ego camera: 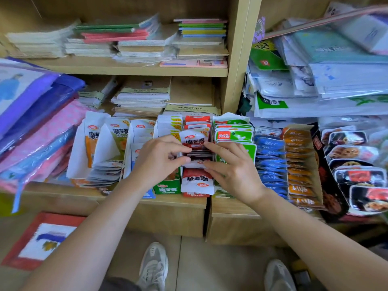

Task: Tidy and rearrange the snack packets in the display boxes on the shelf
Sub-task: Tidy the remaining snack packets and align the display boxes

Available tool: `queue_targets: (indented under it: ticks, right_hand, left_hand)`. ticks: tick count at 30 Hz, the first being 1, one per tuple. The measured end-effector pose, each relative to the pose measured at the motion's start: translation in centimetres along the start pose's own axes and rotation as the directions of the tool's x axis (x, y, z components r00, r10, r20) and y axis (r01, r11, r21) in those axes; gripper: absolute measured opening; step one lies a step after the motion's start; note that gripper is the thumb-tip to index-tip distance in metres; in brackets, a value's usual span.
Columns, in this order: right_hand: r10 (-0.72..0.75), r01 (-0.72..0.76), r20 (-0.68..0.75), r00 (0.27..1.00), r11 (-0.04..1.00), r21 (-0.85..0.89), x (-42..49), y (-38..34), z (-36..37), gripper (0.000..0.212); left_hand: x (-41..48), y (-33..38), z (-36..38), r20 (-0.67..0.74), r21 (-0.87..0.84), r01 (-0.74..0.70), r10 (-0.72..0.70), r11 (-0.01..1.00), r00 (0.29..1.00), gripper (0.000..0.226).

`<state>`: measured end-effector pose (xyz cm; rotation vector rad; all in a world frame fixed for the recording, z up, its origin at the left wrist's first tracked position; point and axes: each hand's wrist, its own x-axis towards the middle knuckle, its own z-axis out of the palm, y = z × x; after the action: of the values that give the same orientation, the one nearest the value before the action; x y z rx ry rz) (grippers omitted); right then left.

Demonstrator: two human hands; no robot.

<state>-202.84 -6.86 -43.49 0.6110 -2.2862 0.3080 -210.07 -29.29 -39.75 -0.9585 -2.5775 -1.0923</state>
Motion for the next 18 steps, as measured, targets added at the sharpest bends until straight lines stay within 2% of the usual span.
queue_targets:
  ticks: [3, 10, 14, 18]
  right_hand:
    - [0.011, -0.011, 0.019, 1.000, 1.000, 0.006, 0.1, -0.1, -0.2, 0.013]
    - [0.085, -0.086, 0.039, 0.996, 0.996, 0.028, 0.8, 0.1, -0.7, 0.011]
    - [0.107, -0.107, -0.002, 0.994, 0.994, 0.034, 1.2, 0.6, -0.5, 0.011]
    - [0.116, -0.107, -0.101, 0.988, 0.990, 0.089, 1.5, 0.4, -0.5, 0.009]
  left_hand:
    - [0.8, 0.1, 0.0, 0.051, 0.161, -0.051, 0.043, 0.986, 0.998, 0.030]
    - [1.3, 0.3, 0.7, -0.038, 0.242, -0.145, 0.158, 0.959, 0.987, 0.004]
    - [0.3, -0.2, 0.0, -0.140, 0.145, -0.147, 0.167, 0.978, 0.976, 0.006]
    - [-0.2, 0.6, 0.2, -0.200, 0.008, -0.162, 0.161, 0.987, 0.966, 0.008]
